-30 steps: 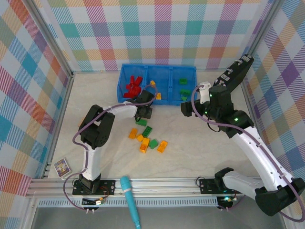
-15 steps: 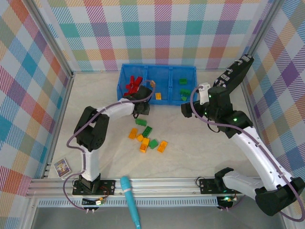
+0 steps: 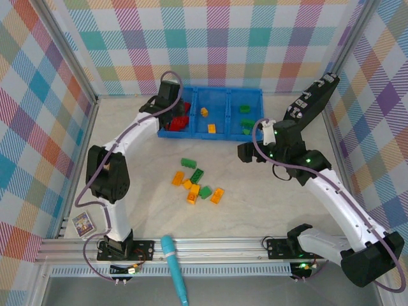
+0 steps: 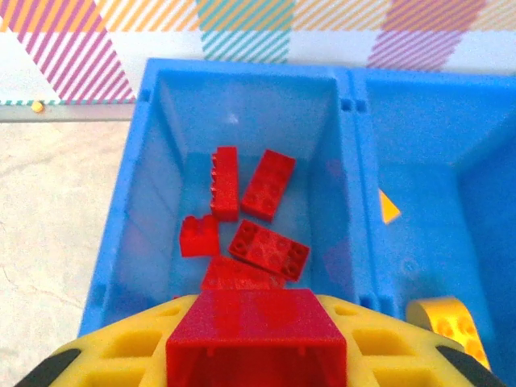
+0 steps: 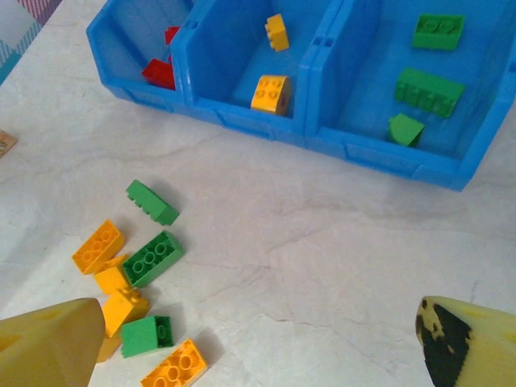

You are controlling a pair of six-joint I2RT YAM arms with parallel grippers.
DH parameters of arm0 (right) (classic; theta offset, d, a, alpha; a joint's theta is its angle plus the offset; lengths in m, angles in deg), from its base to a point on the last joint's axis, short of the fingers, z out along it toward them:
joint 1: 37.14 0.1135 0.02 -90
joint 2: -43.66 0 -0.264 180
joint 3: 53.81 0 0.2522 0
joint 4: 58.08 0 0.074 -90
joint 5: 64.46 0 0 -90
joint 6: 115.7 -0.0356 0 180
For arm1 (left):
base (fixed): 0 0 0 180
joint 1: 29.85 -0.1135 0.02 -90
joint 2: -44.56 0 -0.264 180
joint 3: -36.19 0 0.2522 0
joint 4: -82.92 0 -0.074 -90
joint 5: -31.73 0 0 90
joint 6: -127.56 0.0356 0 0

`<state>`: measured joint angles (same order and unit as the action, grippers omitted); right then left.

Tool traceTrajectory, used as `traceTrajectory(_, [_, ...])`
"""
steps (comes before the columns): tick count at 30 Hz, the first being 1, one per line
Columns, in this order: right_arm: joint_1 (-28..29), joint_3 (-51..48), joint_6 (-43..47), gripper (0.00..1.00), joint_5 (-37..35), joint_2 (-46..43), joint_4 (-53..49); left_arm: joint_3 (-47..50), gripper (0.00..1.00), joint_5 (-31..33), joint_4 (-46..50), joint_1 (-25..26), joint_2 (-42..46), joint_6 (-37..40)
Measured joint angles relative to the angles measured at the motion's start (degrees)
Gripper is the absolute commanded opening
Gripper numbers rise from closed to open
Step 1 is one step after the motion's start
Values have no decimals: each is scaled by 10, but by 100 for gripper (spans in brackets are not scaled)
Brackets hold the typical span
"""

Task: Sort the legos into containers by color
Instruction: Pick up the lego from the center of the table, then place the lego in the container.

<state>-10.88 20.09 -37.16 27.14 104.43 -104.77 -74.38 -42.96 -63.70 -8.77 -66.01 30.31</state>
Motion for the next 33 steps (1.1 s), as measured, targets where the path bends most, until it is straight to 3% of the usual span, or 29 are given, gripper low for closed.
traceTrajectory(6, [15,-51,-38,99,22,0,20,-54,26,2,5,-14,-81,3])
traceTrajectory(16, [146,-134,-30,99,35,62,86,-115,34,-15,29,-22,-172,4])
traceTrajectory(24, [188,-136,11,99,35,146,165,-126,58,-30,29,-23,-183,-5])
traceTrajectory(33, [235,-109,35,100,16,243,198,-123,61,-45,30,-25,-150,-6])
